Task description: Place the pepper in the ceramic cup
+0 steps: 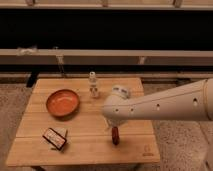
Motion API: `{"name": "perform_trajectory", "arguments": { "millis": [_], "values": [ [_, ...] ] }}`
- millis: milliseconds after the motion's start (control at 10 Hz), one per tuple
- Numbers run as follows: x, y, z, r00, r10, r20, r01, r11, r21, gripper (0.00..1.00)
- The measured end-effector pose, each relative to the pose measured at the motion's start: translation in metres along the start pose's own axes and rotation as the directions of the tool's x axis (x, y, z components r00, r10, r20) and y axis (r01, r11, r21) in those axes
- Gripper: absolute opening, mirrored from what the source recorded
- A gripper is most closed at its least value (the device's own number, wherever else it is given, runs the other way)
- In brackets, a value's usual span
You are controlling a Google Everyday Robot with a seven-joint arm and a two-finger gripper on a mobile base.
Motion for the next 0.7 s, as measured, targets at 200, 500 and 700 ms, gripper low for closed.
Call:
{"name": "perform_trajectory", "arguments": {
  "millis": [200,500,700],
  "values": [
    [0.006,0.003,0.038,0.998,0.028,0.063,-0.029,0.999,0.017,0.74],
    [0.007,0.003,0.074,0.979,0.033,0.201,-0.041,0.999,0.036,0.74],
    [0.005,0.006,0.082,0.962,0.041,0.269,-0.055,0.998,0.044,0.69]
  ]
}}
